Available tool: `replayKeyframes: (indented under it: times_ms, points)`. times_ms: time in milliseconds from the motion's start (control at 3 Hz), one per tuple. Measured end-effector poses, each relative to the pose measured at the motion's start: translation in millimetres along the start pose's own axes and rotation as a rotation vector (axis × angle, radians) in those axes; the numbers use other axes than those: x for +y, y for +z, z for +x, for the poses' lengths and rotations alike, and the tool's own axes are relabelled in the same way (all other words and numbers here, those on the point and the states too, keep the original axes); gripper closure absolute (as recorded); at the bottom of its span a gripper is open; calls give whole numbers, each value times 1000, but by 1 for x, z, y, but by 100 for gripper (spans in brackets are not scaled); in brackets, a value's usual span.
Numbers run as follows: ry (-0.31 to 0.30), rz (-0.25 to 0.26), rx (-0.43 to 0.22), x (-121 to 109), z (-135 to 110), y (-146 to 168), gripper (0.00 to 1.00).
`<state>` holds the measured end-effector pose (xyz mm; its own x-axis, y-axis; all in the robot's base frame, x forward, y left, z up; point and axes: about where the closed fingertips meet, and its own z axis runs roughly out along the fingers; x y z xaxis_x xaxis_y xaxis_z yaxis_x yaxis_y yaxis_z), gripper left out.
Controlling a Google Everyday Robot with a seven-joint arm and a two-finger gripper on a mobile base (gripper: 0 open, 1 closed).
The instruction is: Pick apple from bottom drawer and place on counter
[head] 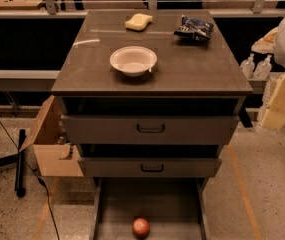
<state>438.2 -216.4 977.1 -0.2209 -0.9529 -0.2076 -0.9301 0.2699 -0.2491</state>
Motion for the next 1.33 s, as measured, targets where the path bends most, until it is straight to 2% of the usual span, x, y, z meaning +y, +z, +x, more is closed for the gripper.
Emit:
replayKeyframes:
  times_ms: [333,667,1000,1333]
  points:
    - [0,0,0,0,0,0,0]
    - [5,29,-4,1,3,19,0]
    - [2,27,-26,21,13,72,0]
    - [10,-20,-69,49,33,153,0]
